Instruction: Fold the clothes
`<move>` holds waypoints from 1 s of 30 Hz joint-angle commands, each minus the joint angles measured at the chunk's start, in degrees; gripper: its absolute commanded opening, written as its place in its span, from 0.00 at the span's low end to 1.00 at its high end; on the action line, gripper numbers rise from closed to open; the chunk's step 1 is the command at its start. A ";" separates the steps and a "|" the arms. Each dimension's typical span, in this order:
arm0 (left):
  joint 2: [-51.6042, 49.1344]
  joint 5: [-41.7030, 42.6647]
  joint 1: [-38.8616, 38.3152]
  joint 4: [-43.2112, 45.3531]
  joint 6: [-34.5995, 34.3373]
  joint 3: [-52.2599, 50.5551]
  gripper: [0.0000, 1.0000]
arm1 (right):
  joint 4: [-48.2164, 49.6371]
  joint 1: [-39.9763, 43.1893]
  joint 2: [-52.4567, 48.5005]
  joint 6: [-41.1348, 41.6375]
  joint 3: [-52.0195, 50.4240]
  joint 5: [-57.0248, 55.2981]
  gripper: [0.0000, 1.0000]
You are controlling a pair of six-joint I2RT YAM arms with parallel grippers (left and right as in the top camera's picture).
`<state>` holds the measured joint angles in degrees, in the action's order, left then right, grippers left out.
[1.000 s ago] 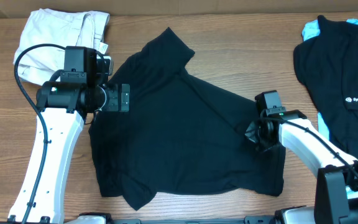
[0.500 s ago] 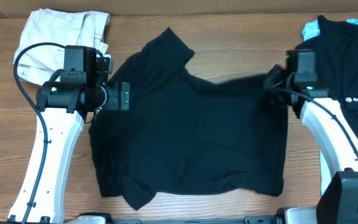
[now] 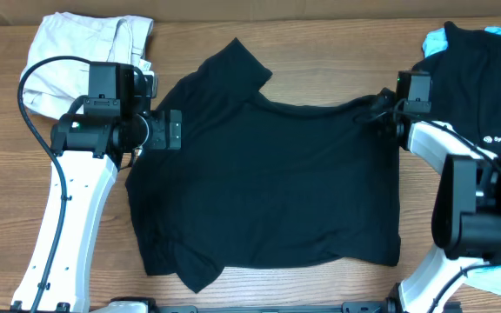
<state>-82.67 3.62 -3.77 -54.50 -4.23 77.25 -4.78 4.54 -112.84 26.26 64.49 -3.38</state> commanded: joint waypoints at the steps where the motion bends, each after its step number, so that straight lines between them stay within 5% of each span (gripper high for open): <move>1: 0.15 -1.36 -0.07 1.01 1.09 0.13 1.00 | 1.55 2.69 0.31 -0.59 0.83 -0.63 0.08; 2: 0.15 -1.49 -0.04 1.36 1.05 0.13 1.00 | 1.49 3.39 0.31 -0.61 1.22 -0.35 0.15; 3: 0.15 -1.49 0.00 1.77 1.05 0.13 1.00 | 1.36 4.02 0.31 -0.83 1.64 0.35 0.43; 4: 0.15 -1.51 0.00 2.25 1.07 0.13 1.00 | 0.79 4.72 0.35 -1.27 2.21 1.53 0.82; 5: 0.15 -1.77 0.00 2.64 1.05 0.15 1.00 | -0.63 5.42 0.70 -1.25 2.95 2.62 0.96; 6: 0.17 -2.40 0.00 2.97 1.05 0.15 1.00 | -2.54 6.01 1.18 -1.25 3.80 3.82 1.00; 12: 0.20 -4.66 0.20 -1.38 -0.17 5.81 1.00 | -20.83 9.16 9.92 -1.20 11.54 10.82 1.00; 19: 1.16 -4.66 0.22 -20.04 -13.49 19.89 1.00 | -41.72 8.96 30.47 -0.48 15.98 15.96 1.00; 25: 6.58 -6.62 0.20 -30.58 -18.51 17.62 1.00 | -62.73 8.70 45.35 0.70 15.93 15.87 1.00; 30: 16.28 -3.89 -1.33 -30.03 -23.30 7.98 1.00 | -75.95 8.70 52.09 0.31 15.63 15.89 1.00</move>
<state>-72.79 -1.52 -3.81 -84.90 -21.63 90.72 -77.69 13.45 -62.85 26.61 80.55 12.08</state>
